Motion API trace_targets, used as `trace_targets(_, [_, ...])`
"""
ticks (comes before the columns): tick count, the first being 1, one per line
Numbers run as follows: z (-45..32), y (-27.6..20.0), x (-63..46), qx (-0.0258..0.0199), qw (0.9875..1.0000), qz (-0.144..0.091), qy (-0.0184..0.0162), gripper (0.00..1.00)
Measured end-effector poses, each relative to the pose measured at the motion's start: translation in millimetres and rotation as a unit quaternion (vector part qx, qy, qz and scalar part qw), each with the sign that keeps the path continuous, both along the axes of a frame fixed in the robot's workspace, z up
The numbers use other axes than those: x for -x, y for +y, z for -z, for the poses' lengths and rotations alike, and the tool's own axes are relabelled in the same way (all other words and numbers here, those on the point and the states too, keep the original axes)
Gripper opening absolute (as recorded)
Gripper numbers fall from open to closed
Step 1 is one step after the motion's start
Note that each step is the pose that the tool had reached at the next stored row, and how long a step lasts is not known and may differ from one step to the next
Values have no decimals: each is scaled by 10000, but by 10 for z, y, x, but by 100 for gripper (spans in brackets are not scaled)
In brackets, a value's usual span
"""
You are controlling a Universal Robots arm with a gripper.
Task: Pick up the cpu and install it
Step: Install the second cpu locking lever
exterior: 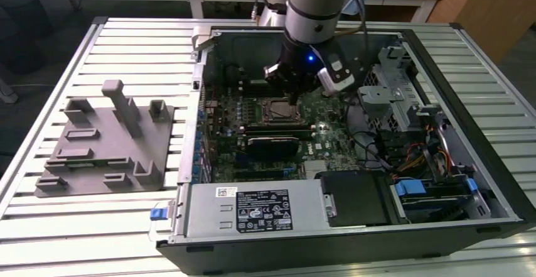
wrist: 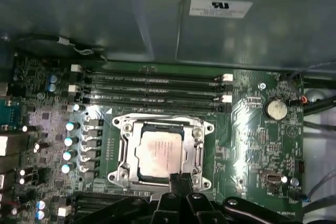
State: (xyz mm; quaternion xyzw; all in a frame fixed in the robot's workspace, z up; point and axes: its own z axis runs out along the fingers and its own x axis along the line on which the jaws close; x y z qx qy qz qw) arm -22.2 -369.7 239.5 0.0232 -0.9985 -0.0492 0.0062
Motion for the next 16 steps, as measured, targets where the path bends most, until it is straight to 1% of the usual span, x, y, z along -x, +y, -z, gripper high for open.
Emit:
trace_targets(4, [2, -66, 0, 0, 10000, 0, 6, 11])
trace_targets(6, [11, -102, 0, 1, 10000, 1, 31, 11])
trace_targets(8, [28, -157, 1, 0, 10000, 1, 68, 11])
trace_targets(10, [48, -204, 18, 1, 10000, 1, 78, 11])
trace_targets(12, [63, -227, 75, 0, 10000, 1, 79, 11])
trace_targets(16, [85, -242, 243, 1, 10000, 1, 79, 11])
